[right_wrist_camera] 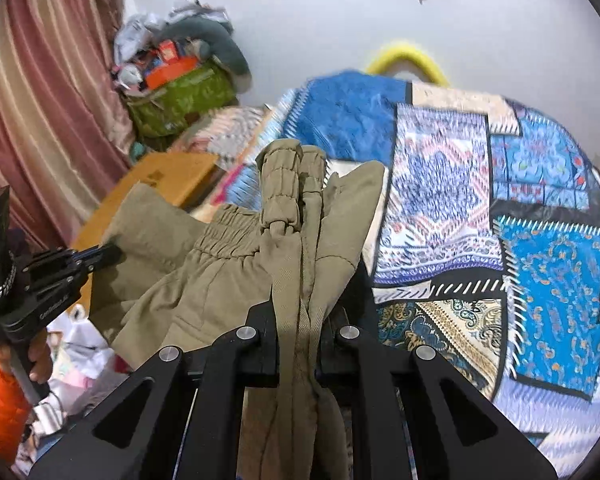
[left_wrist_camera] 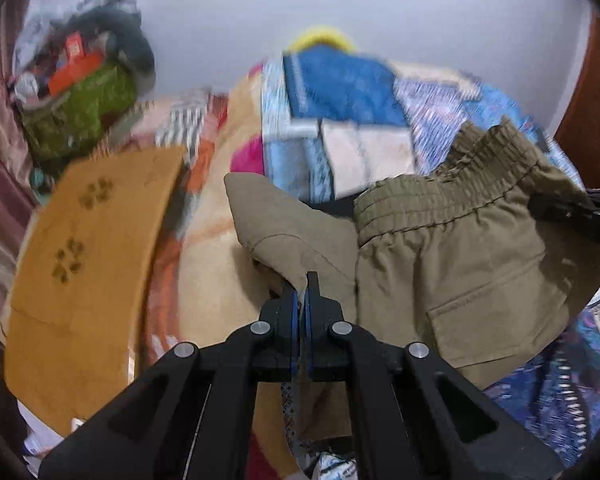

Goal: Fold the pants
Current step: 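Lift the leg end with both tools and fold it over the waistband, then lower the folded pants onto the quilt and open both tools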

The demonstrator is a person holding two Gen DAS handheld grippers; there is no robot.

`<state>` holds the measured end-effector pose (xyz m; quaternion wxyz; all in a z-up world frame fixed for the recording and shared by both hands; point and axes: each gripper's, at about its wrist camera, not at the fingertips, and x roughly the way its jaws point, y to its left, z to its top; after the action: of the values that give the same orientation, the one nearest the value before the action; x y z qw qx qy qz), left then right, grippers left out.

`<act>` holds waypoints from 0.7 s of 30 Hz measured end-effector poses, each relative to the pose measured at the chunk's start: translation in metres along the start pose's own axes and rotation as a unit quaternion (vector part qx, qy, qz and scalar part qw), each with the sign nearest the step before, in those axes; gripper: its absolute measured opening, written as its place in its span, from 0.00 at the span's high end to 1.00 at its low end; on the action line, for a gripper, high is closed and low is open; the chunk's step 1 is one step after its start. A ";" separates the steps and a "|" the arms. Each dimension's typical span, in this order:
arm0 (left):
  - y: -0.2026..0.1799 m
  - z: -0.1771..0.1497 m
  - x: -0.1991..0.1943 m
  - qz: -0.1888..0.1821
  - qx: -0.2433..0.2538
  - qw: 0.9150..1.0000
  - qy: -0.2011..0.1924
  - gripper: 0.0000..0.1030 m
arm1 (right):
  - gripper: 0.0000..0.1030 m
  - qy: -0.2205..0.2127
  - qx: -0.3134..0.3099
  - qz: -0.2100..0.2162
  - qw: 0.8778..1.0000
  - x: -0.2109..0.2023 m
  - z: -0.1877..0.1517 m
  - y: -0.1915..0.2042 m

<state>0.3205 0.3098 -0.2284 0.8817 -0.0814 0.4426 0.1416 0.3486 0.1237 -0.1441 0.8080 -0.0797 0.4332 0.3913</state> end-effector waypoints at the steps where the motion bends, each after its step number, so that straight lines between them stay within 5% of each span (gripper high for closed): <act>1: 0.003 -0.005 0.016 0.004 -0.004 1.000 0.020 0.98 | 0.91 0.016 0.002 -0.008 1.000 0.011 -0.002 -0.004; 6: 0.018 -0.031 0.066 0.028 -0.004 0.996 0.089 0.94 | 0.86 0.085 -0.009 -0.061 0.995 0.048 -0.022 -0.023; 10: 0.022 -0.040 0.066 0.026 -0.001 0.996 0.088 0.90 | 0.75 0.089 0.008 -0.070 0.994 0.040 -0.032 -0.040; 17: 0.029 -0.038 0.028 0.015 -0.029 0.996 0.088 0.88 | 0.68 0.041 -0.009 -0.098 0.994 -0.018 -0.034 -0.029; 21: 0.026 -0.028 -0.027 0.008 -0.036 0.998 0.043 0.88 | 0.68 -0.009 -0.018 -0.092 0.996 -0.066 -0.032 -0.010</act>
<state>0.2752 0.3219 -0.2239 0.8572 -0.1156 0.4756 0.1604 0.3144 0.0646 -0.1155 0.8430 -0.1301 0.4095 0.3237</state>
